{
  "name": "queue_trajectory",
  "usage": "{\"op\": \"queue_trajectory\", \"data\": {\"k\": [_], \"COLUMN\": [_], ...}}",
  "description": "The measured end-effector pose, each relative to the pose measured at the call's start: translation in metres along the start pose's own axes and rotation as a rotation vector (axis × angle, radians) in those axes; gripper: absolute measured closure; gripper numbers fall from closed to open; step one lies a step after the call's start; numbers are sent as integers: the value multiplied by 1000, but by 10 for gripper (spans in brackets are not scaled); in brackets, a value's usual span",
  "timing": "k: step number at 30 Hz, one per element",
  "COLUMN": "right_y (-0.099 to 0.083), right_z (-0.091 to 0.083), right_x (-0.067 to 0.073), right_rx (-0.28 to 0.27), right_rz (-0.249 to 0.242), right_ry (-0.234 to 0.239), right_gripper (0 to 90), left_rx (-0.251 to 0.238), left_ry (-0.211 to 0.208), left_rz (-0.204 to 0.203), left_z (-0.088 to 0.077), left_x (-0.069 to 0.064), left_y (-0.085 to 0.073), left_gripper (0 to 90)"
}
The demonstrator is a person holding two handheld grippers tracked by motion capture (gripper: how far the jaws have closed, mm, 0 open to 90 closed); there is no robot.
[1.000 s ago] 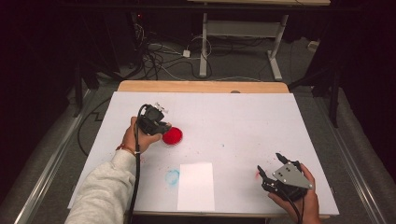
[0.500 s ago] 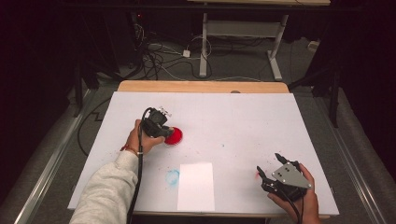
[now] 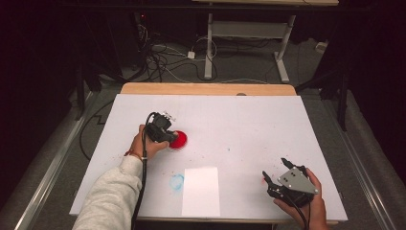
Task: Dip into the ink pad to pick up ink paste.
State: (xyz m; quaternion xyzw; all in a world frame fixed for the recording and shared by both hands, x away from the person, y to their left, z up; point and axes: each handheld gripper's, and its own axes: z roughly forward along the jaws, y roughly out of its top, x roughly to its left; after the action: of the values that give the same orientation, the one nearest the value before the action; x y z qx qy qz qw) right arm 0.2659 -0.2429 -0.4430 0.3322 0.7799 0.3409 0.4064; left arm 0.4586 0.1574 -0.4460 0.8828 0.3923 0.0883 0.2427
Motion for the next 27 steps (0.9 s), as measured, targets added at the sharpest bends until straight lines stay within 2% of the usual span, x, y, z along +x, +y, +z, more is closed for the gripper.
{"op": "queue_trajectory", "data": {"k": [5, 17, 27], "right_y": [2, 5, 5], "right_z": [1, 9, 12], "right_x": [0, 1, 2], "right_rx": [-5, 1, 3], "right_rz": [-1, -2, -5], "right_ry": [1, 12, 23], "right_gripper": [301, 301, 301], "left_rx": [-2, 10, 9], "left_ry": [-8, -7, 4], "left_rz": [-11, -6, -11], "left_z": [0, 1, 1], "left_x": [1, 1, -1], "left_y": [0, 1, 1], "left_gripper": [737, 736, 736]}}
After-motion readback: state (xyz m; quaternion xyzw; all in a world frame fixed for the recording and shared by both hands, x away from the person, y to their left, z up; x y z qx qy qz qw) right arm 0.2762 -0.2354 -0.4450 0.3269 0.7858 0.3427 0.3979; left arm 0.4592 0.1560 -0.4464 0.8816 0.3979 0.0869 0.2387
